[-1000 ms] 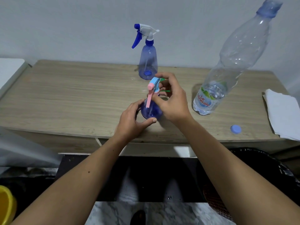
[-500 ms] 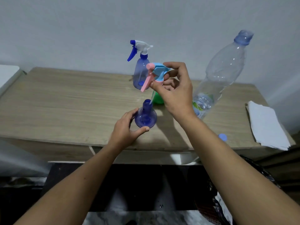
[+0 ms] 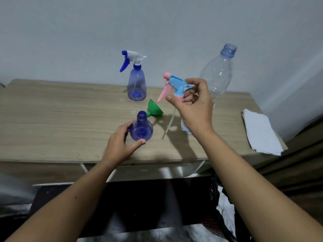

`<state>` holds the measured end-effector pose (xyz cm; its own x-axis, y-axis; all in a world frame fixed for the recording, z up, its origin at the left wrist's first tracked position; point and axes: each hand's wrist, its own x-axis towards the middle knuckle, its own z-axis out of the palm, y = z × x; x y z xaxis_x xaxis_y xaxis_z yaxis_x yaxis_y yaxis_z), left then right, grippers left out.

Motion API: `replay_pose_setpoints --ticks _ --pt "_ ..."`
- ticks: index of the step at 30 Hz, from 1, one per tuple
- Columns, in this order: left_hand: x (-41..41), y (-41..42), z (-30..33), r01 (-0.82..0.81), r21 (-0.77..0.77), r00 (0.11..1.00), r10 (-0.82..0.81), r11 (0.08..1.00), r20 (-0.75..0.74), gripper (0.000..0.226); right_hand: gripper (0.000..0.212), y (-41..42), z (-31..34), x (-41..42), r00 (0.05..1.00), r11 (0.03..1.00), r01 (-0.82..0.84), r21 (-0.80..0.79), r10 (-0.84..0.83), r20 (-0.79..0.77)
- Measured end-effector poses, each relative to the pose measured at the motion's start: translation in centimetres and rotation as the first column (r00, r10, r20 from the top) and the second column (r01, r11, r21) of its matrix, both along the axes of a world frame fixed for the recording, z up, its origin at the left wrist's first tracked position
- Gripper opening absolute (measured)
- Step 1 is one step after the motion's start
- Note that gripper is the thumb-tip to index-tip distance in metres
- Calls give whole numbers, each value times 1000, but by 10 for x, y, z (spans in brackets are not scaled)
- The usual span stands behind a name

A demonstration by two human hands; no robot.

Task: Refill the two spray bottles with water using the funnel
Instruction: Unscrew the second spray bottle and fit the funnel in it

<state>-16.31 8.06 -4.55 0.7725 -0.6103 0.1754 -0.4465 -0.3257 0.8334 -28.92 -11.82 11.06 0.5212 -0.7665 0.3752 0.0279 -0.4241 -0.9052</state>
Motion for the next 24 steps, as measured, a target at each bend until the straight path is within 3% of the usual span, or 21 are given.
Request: replay_pose_setpoints --ticks 12,24 --pt "-1 0 -5 -35 -14 999 34 999 -25 89 54 7 -130 -11 919 995 104 10 -92 -384" --pt "0 -3 -3 -44 -1 999 44 999 -31 91 64 12 -146 -6 890 994 85 63 -48 -453"
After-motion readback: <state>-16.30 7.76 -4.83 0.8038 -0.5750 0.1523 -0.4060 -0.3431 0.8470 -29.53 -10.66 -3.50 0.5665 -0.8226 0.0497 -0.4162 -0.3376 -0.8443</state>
